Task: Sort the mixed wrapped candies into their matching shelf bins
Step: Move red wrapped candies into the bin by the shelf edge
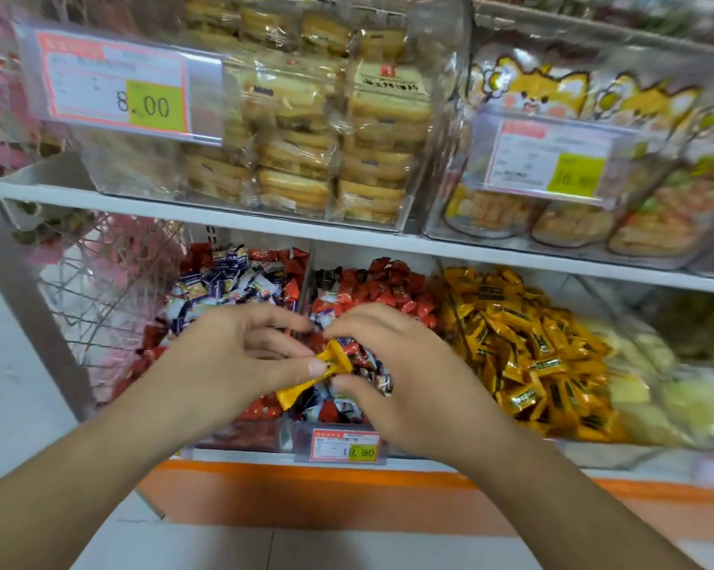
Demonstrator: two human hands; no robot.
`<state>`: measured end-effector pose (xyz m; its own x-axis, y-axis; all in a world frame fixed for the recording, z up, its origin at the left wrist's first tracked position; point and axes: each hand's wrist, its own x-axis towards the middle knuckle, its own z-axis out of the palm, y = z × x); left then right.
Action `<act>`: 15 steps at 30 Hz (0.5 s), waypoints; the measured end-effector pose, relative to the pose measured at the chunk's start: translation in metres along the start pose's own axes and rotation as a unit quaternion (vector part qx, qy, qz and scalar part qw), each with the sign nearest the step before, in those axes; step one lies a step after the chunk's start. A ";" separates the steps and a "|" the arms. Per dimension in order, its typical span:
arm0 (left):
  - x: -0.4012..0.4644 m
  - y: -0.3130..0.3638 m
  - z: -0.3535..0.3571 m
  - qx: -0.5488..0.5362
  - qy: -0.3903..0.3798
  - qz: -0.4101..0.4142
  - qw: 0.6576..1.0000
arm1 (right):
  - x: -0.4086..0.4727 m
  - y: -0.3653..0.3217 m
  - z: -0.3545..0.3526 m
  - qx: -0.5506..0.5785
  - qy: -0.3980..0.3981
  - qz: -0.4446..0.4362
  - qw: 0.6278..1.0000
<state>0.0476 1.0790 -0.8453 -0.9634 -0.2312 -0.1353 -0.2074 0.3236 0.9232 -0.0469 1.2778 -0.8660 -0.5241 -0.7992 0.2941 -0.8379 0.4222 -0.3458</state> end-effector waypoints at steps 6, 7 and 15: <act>0.000 0.004 0.012 0.012 0.001 0.037 0.999 | -0.015 0.016 -0.012 -0.030 0.026 0.041 0.998; 0.000 0.003 0.011 0.006 0.017 0.038 0.999 | -0.016 0.024 -0.017 -0.034 0.057 0.068 0.995; 0.011 -0.022 -0.023 0.027 0.122 0.040 0.991 | -0.017 0.087 -0.058 -0.179 0.216 0.338 0.898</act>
<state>0.0454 1.0483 -0.8585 -0.9090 -0.4155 0.0337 -0.1474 0.3960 0.9063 -0.1196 1.3526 -0.8497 -0.8772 -0.0998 0.4697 -0.2602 0.9209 -0.2902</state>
